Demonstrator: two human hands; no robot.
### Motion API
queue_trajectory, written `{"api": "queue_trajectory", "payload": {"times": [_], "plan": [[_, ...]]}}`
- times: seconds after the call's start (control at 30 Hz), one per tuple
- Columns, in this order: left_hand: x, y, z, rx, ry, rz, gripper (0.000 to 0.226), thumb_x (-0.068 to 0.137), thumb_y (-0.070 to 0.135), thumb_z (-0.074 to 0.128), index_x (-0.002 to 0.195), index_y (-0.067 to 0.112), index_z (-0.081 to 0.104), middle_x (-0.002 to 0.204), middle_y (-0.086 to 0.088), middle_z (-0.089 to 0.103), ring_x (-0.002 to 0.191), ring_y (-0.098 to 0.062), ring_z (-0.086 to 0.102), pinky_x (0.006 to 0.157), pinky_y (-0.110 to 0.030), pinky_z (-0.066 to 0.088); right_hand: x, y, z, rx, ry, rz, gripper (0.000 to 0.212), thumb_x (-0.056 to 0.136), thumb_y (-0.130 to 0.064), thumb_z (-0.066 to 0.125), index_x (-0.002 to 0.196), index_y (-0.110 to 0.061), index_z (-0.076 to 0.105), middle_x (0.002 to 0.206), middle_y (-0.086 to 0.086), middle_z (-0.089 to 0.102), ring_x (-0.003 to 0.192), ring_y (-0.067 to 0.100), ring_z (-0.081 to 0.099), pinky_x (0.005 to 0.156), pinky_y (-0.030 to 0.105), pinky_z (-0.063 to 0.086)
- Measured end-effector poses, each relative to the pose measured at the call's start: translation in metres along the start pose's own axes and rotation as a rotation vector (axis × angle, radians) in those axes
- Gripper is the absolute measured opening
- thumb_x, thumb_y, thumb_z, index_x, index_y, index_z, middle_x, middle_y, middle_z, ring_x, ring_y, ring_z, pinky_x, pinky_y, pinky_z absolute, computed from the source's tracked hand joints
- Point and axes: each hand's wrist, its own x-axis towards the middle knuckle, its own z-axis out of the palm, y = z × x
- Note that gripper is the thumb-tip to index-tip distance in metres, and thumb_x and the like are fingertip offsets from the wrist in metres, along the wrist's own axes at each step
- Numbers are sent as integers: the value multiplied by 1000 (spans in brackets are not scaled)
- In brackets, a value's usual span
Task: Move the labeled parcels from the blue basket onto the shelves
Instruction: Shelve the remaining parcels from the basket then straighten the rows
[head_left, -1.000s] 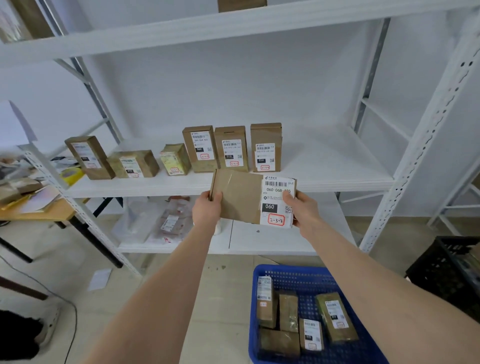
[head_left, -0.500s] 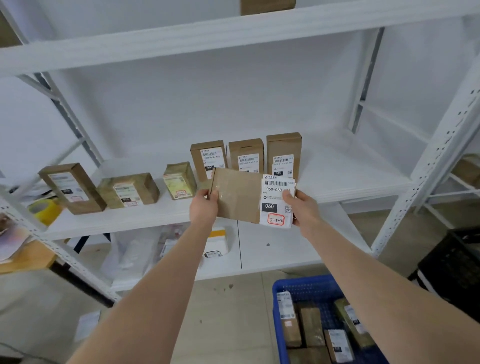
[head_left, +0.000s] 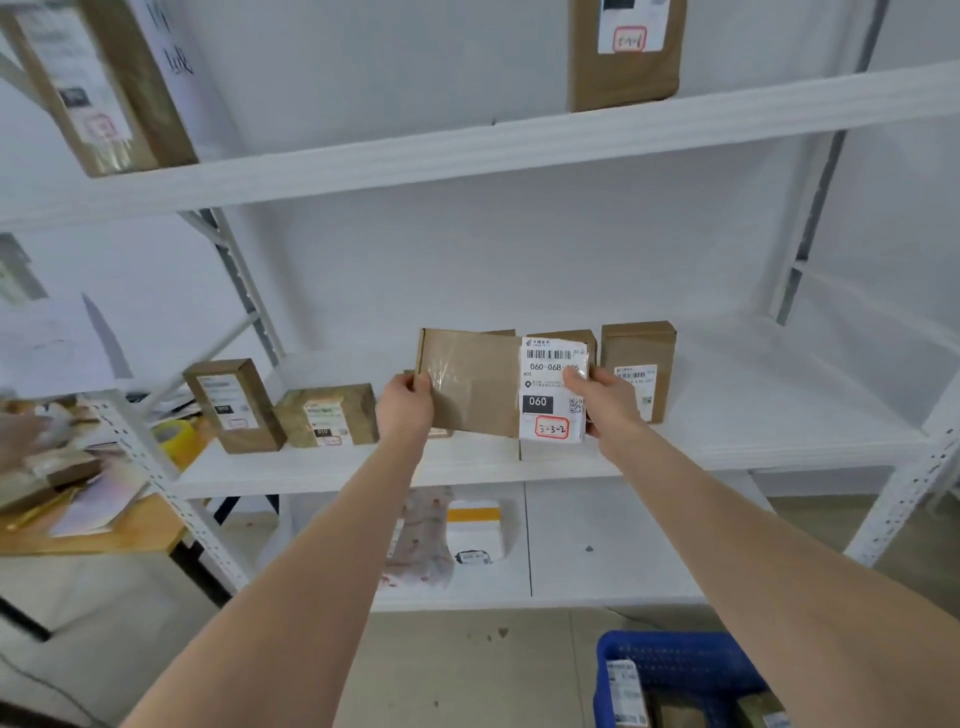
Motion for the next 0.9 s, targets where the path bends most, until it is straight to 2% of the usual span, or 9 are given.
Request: {"api": "queue_trajectory", "payload": {"times": [0.07, 0.2, 0.27, 0.33, 0.43, 0.6, 0.73, 0.9], "plan": [[11, 3, -7, 5, -3, 18, 35, 99, 27, 41, 124, 8, 57, 117, -12, 62, 110, -30, 55, 81, -31, 42, 2, -6, 11, -3, -6, -19, 17, 92, -20, 61, 108, -22, 64, 91, -1, 71, 78, 14, 67, 58, 27, 51], [39, 9, -21, 27, -23, 68, 36, 98, 30, 41, 121, 7, 58, 116, -12, 64, 108, -32, 57, 89, -36, 45, 8, -15, 36, -20, 8, -78, 15, 93, -20, 60, 108, -20, 64, 101, 3, 71, 77, 13, 67, 55, 24, 49], [54, 11, -30, 11, -42, 101, 37, 98, 31, 43, 119, 4, 58, 115, -10, 63, 107, -30, 57, 85, -33, 43, 9, -21, 53, -17, 28, -102, 17, 93, -19, 60, 110, -18, 64, 100, 3, 71, 77, 13, 67, 52, 24, 51], [72, 11, -40, -6, -62, 129, 39, 97, 35, 45, 118, 4, 58, 111, -10, 63, 104, -28, 57, 81, -31, 41, 12, -25, 71, -4, 66, -125, 21, 92, -19, 61, 113, -18, 63, 98, 3, 71, 77, 14, 68, 54, 26, 52], [104, 10, -57, -14, -101, 164, 41, 95, 39, 49, 117, 7, 58, 109, -8, 64, 103, -28, 59, 84, -33, 45, 14, -28, 101, 2, 116, -146, 27, 93, -19, 61, 119, -18, 61, 99, 4, 71, 82, 19, 68, 61, 30, 56], [143, 11, -86, -44, -136, 225, 40, 95, 39, 49, 117, 7, 57, 101, -4, 61, 99, -26, 58, 81, -32, 43, 8, -33, 148, 59, 197, -189, 29, 91, -19, 63, 120, -21, 61, 87, -2, 71, 73, 14, 69, 50, 24, 54], [156, 13, -107, -111, -150, 241, 40, 94, 43, 50, 116, 9, 54, 96, -1, 57, 97, -25, 57, 87, -37, 48, 3, -41, 172, 56, 283, -227, 35, 86, -25, 70, 119, -18, 62, 93, 2, 73, 76, 17, 71, 59, 29, 57], [158, 21, -132, -156, -114, 263, 42, 94, 44, 48, 116, 9, 53, 100, -2, 57, 98, -26, 57, 84, -36, 47, -4, -52, 190, 45, 282, -274, 40, 82, -31, 74, 117, -17, 61, 94, 2, 74, 79, 20, 72, 72, 38, 60]]}}
